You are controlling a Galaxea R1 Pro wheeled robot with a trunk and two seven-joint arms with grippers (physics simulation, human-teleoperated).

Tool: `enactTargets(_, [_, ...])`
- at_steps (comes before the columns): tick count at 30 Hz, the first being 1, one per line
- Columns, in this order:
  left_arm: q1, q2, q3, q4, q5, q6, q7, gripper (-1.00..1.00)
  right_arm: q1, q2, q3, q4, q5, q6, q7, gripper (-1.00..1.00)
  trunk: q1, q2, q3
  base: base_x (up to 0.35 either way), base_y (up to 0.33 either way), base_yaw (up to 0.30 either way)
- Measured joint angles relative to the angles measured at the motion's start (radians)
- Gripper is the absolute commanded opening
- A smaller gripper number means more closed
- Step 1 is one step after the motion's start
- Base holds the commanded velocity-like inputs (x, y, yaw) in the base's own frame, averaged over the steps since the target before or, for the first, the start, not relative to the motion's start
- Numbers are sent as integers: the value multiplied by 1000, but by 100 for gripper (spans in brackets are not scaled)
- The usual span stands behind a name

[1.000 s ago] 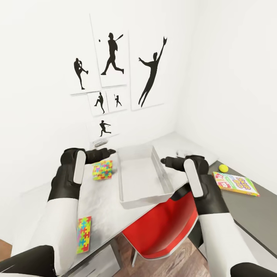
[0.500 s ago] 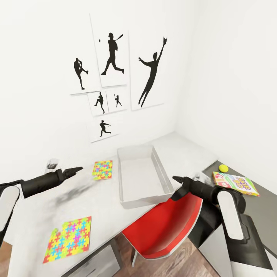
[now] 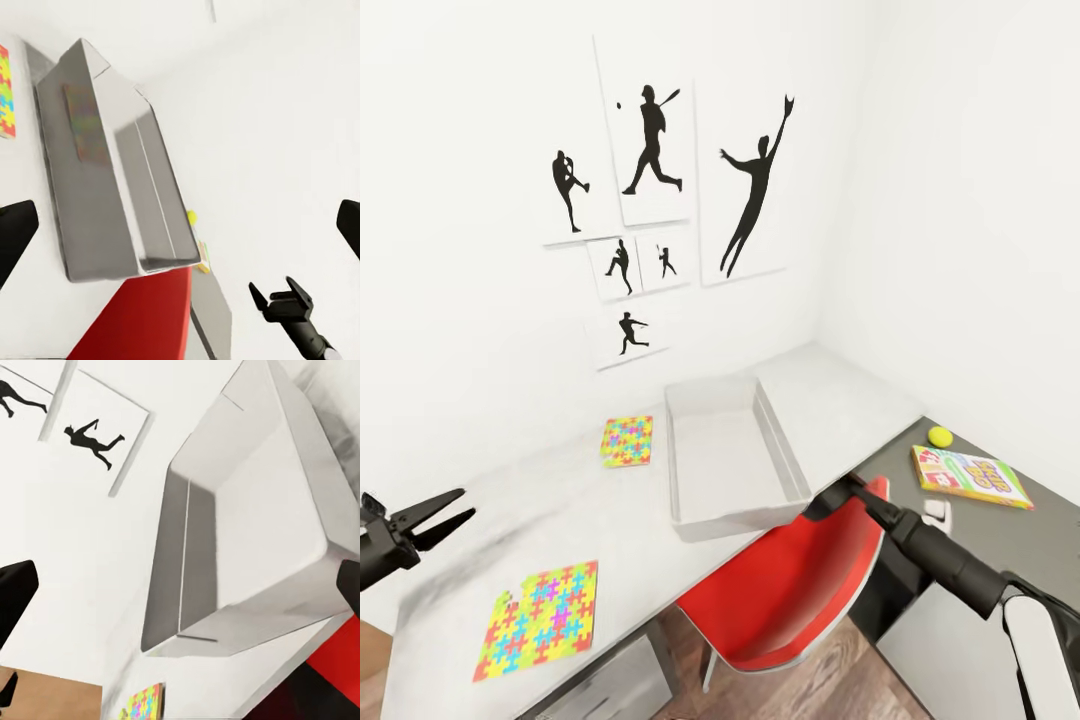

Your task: Put all the toys in the child's room - the three board games (two on the bed and one on the table), the two jigsaw puzzles on the table, and the tennis ball on the table - inside the toy box on the table in the child's room.

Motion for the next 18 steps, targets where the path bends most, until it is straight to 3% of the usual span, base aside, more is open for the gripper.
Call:
enactTargets(9, [12, -1, 7, 33, -4, -4, -11, 100, 7, 1, 0, 10, 8, -10, 19, 100, 0, 0, 0, -90, -45, 0])
enactTargets(14, [58, 2, 10, 44, -9, -6, -12, 100, 36, 7, 1, 24, 9, -14, 18, 100, 0, 0, 0, -8, -4, 0])
enactTargets(18, [71, 4, 34, 46, -8, -5, -27, 100, 44, 6, 0, 28, 46, -26, 20, 100, 0, 0, 0, -2, 35, 0])
